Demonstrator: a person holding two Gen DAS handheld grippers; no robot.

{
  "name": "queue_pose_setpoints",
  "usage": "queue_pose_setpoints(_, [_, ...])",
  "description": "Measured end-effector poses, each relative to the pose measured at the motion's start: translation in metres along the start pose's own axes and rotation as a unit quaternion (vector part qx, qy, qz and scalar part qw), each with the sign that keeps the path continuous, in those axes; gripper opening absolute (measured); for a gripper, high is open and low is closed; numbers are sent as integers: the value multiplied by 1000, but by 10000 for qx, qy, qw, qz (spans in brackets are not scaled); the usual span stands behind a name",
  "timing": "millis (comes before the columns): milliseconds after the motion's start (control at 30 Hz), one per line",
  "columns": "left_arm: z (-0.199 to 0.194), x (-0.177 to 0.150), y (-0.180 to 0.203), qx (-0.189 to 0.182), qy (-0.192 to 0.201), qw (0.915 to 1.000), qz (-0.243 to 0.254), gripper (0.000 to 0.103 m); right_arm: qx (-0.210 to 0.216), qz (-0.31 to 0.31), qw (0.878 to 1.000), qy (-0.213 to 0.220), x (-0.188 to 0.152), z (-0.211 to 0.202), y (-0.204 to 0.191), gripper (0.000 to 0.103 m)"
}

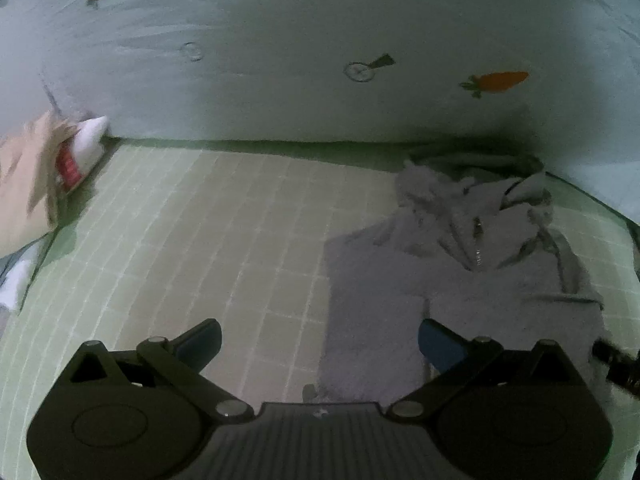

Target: Fold clothes

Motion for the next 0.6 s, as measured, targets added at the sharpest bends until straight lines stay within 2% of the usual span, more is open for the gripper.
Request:
queue_pose_setpoints(133, [15, 18, 9, -160, 28, 9999, -31, 103, -115, -35, 9997, 212, 26, 14, 4, 98])
queue_pose_setpoints(300, [43, 48, 21, -117, 171, 9997, -132, 103, -122, 191, 9990, 388, 68, 41, 21, 99])
queue_pose_setpoints(467, [73, 77, 29, -49, 170, 9997, -189, 103, -31, 422, 9988, 244, 100, 92, 19, 100])
queue_pose_setpoints(600, [85, 87, 31, 66, 151, 9997, -196, 103, 43, 599, 9982, 83, 124, 135, 12, 100])
Point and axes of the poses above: each gripper's, at about its wrist camera, not at the fingertips, and z roughly the way its jaws point, y to its right, x to its top, the point moved 1 cm from there along z, roughly the way its jaws point, and after that the axes turned 4 degrees about y, right-handed, at the moved point
